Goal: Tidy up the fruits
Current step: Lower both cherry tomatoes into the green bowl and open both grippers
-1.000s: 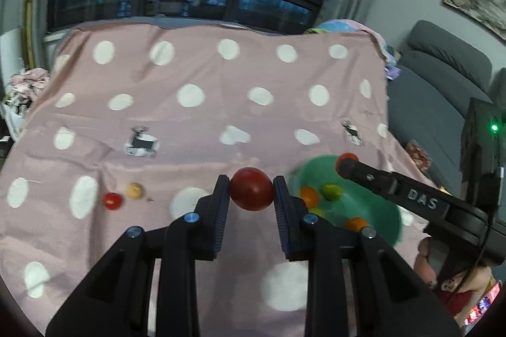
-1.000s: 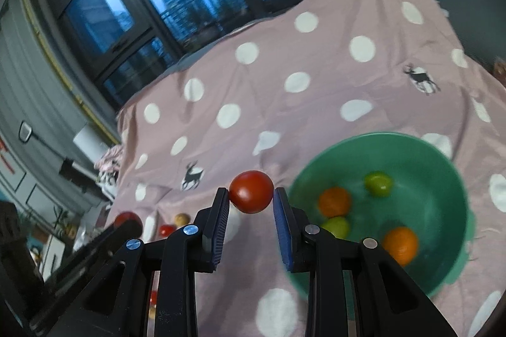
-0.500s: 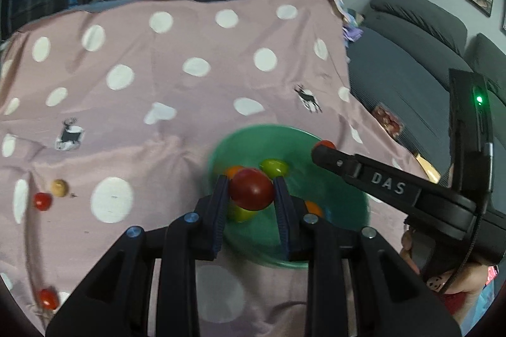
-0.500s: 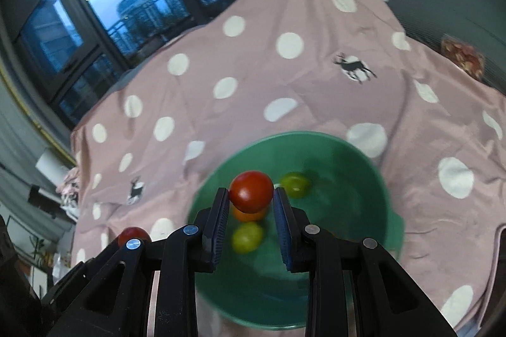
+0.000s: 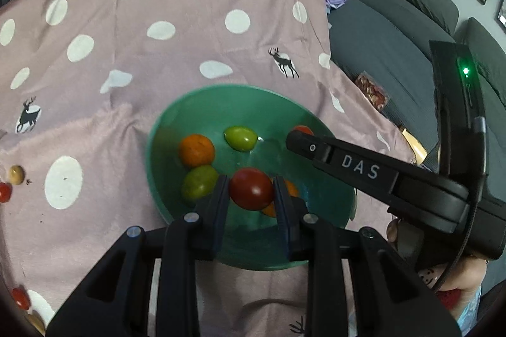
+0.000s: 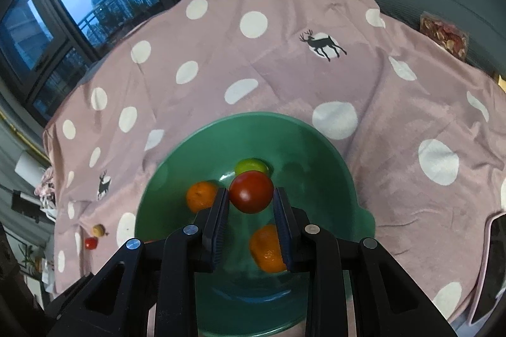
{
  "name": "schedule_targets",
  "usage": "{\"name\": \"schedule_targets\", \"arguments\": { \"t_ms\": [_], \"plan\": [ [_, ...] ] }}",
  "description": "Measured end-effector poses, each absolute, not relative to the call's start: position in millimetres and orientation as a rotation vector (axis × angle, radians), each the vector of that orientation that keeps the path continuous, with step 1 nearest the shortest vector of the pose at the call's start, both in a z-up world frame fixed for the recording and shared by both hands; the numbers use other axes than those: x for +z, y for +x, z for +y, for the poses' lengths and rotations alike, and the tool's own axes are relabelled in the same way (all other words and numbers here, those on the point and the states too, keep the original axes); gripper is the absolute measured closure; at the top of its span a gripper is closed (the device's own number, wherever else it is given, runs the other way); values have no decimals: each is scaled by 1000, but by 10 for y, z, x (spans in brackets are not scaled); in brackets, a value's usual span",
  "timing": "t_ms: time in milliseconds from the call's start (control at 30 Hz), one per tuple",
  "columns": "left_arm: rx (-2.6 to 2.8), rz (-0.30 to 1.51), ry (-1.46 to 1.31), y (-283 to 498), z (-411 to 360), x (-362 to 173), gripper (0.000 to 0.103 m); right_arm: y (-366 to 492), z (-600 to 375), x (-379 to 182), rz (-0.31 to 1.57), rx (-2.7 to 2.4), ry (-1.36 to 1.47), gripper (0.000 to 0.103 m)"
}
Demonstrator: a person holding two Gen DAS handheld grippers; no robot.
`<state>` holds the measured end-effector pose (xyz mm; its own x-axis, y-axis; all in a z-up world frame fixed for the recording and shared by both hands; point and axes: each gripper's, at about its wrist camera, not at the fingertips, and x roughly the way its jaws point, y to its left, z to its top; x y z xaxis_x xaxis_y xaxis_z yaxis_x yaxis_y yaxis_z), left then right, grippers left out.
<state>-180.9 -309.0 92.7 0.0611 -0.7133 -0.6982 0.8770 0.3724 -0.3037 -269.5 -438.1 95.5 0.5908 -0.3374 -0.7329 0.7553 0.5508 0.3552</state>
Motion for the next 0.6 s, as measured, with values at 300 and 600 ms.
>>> {"name": "schedule_targets", "arguments": {
  "t_ms": [300, 600],
  "plan": [
    [-1229, 922, 274, -1869, -3191, 837, 76, -2653, -4437, 831, 720, -721, 720, 73],
    [-1224, 950, 284, -1839, -3231, 770, 75, -2630, -4444, 806, 742, -723, 707, 73]
  ]
}}
